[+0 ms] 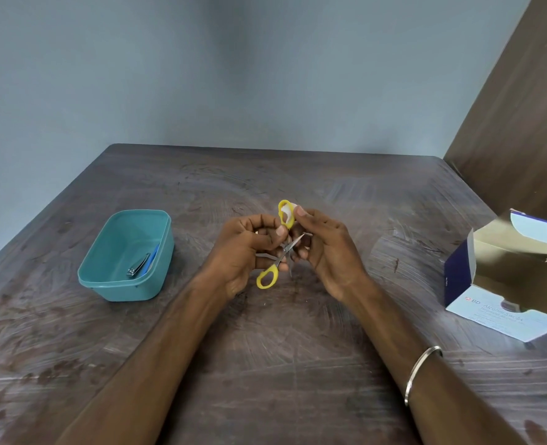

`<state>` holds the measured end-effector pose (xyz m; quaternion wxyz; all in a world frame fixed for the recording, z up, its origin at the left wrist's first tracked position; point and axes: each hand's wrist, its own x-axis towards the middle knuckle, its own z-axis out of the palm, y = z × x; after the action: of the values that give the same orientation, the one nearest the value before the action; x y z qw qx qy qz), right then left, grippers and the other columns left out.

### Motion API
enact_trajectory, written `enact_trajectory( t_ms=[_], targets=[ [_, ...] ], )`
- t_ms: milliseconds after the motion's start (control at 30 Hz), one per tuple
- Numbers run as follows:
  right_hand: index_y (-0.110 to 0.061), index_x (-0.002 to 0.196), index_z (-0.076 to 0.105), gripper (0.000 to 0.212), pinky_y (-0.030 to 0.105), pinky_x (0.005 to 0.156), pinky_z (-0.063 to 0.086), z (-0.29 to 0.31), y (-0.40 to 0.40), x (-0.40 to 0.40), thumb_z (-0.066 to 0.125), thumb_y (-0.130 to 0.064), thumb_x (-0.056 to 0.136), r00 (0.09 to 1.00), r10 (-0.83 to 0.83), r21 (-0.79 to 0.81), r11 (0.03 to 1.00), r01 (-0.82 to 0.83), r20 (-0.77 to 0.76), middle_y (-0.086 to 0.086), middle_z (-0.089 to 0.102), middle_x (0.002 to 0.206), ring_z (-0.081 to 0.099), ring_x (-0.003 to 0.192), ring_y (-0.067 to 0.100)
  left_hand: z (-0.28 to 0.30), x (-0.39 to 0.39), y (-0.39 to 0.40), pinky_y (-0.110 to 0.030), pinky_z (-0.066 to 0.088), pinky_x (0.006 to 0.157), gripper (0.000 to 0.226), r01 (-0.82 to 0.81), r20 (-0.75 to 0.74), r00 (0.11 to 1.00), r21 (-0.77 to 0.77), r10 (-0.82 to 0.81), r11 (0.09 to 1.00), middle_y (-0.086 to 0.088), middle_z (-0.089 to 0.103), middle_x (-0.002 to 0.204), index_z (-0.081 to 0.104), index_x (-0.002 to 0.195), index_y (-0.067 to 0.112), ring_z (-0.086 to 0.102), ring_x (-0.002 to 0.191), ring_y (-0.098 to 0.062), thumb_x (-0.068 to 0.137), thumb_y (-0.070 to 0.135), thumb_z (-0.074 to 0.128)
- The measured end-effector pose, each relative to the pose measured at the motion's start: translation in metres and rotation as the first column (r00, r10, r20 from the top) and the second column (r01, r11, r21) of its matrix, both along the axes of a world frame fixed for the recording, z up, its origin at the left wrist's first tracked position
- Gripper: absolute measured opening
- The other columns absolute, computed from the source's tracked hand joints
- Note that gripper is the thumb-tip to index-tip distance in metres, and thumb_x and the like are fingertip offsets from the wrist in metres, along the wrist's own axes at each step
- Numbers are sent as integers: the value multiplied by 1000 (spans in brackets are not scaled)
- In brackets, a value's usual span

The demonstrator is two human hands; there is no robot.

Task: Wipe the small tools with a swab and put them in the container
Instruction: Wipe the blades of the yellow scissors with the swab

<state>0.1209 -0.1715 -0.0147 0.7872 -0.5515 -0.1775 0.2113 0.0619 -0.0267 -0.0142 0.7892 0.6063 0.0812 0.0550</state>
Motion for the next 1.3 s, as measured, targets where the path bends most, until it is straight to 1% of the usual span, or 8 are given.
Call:
enact_trajectory(
  t_ms=[100,300,467,633,767,900,1100,1300],
  targets=[
    [-2,94,74,33,26,48,41,-1,0,0,69,-33,83,996,-83,-28,996,84,23,10,63,76,52,55,15,2,-1,-1,-32,56,49,14,6,5,1000,-35,-6,999,-9,69,74,67,95,-3,63,53,-21,84,6,67],
    [-11,83,75,9,28,50,41,-1,-2,4,71,-16,89,953,-300,-55,952,302,45,12,70,75,51,47,19,4,1,0,-30,54,46,22,-94,17,995,-50,95,994,-12,65,60,69,85,1,58,40,-26,68,12,75],
    [-16,93,77,6,26,49,46,-8,-4,9,74,-20,89,793,-427,-113,847,519,435,2,75,81,60,49,16,0,3,-1,-29,53,45,17,-131,14,991,29,131,991,-14,68,64,73,85,0,58,42,-24,72,9,79],
    [-27,108,77,18,36,58,54,-18,-4,14,72,-22,92,474,-273,-138,733,666,837,-9,75,97,63,61,11,-2,3,0,-27,51,45,17,-123,2,992,79,124,989,-15,69,67,76,91,-2,58,42,-24,77,6,79],
    [-33,109,76,18,38,58,53,-16,-7,15,67,-29,94,378,-135,-177,709,683,916,-11,73,97,61,60,9,-2,2,4,-26,50,45,15,-139,8,990,99,139,985,-17,69,68,77,90,-2,57,42,-26,77,5,79],
    [-33,108,77,17,30,55,49,-13,-8,13,69,-27,93,285,-13,-200,680,706,959,-10,72,93,45,62,-2,-1,0,8,-28,54,47,18,-134,13,991,121,134,984,-16,70,67,76,92,-3,58,44,-26,76,6,79],
    [-37,108,76,21,29,55,50,-14,-6,8,67,-31,90,289,90,-275,662,698,953,-12,73,100,62,64,9,1,-2,18,-33,58,53,10,-129,-12,991,123,131,984,-24,73,79,77,89,1,62,52,-30,79,2,75],
    [-24,91,79,38,41,57,49,-15,-4,12,53,-51,96,484,-36,-297,748,593,875,-5,70,77,61,63,14,3,-3,14,-35,59,55,16,-100,-1,995,171,101,980,-22,75,86,77,96,1,63,58,-32,80,-1,75]
  ],
)
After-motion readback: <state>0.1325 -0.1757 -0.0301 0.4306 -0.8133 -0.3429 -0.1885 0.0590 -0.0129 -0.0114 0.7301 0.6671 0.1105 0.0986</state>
